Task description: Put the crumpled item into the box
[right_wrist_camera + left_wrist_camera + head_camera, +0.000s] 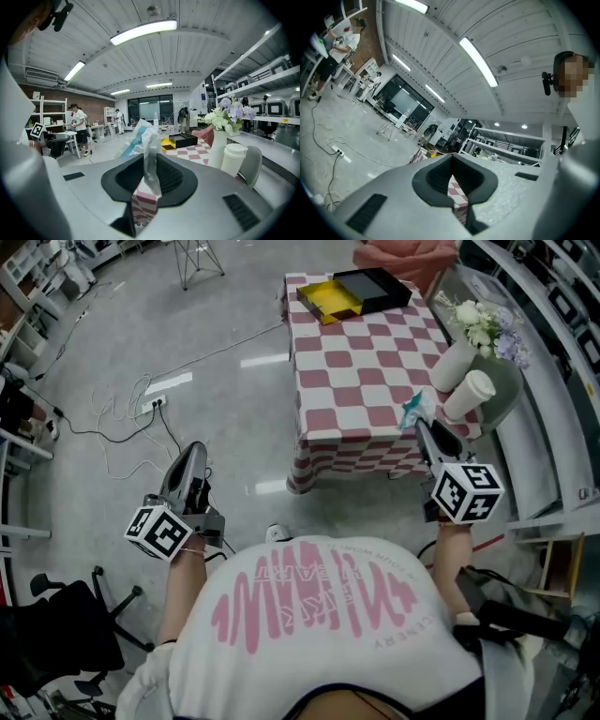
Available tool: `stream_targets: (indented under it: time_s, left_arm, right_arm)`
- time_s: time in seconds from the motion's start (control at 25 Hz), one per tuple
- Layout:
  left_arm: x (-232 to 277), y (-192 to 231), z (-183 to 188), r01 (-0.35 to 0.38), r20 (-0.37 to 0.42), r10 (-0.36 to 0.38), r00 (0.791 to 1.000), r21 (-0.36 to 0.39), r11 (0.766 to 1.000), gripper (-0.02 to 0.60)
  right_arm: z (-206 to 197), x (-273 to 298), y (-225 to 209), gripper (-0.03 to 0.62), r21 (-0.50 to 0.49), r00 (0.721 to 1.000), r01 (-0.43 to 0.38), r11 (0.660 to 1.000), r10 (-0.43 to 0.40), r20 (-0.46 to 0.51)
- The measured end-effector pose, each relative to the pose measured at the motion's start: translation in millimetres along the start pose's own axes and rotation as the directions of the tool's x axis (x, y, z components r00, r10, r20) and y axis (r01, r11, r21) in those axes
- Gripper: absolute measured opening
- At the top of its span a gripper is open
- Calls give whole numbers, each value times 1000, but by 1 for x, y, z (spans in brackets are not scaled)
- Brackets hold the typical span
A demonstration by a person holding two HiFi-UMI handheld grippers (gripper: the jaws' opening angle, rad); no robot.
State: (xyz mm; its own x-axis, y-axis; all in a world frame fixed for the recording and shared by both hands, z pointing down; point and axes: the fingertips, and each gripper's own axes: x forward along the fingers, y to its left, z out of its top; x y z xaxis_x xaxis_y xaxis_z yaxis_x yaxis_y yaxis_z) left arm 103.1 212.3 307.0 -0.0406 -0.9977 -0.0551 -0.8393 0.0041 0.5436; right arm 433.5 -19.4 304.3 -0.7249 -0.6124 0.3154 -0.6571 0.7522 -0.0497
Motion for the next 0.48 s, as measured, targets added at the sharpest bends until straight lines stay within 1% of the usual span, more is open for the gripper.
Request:
stream_targets:
  time_s: [0.2, 0.32, 0.48]
  left_arm:
    - [17, 44, 40, 16, -8, -15, 1000, 43, 999, 8]
    - [21, 70, 58, 14, -17, -13, 1000, 76, 997, 8]
    - [22, 104, 75, 7, -36, -4, 999, 83, 997, 8]
  right_arm:
    - [25, 43, 19, 75, 28, 999, 38, 999, -39, 38]
    - [35, 65, 29, 75, 52, 997, 60, 997, -63, 54]
    - [41, 93, 45, 75, 57, 995, 80, 995, -83, 57]
